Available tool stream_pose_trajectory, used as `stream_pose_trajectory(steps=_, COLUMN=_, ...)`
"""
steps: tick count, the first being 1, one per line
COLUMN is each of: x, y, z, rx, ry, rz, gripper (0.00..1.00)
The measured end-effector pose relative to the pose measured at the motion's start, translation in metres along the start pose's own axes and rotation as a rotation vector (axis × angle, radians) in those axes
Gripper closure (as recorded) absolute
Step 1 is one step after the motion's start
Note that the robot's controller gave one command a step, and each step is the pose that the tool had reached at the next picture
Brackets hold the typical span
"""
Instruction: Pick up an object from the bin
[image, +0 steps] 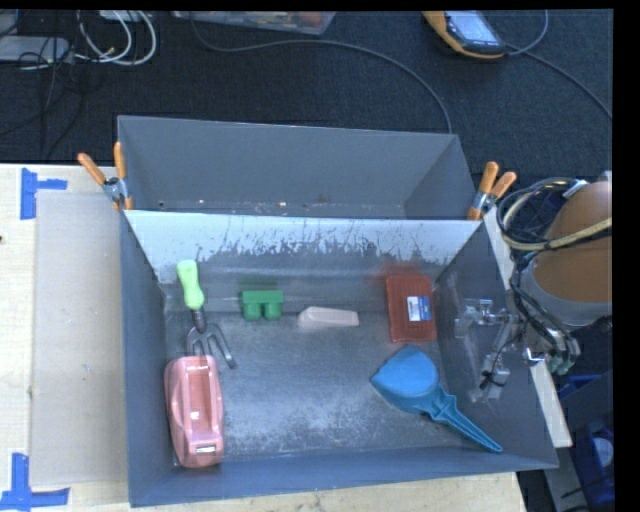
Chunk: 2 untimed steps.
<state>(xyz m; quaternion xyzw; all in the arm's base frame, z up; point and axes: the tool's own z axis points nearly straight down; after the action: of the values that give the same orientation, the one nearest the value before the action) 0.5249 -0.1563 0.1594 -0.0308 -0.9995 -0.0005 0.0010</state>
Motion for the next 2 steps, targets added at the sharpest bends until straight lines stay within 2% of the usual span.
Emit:
stream_pose_trajectory(steps=1, x=0.032, y=0.001, z=0.008, rx=-0.003, ry=0.013, rz=0.121, gripper=0.0)
stream_pose_trajectory(steps=2, x=0.035, y=0.001, z=0.091, rx=-0.004, ry=0.007, rz=0.06, gripper=0.0)
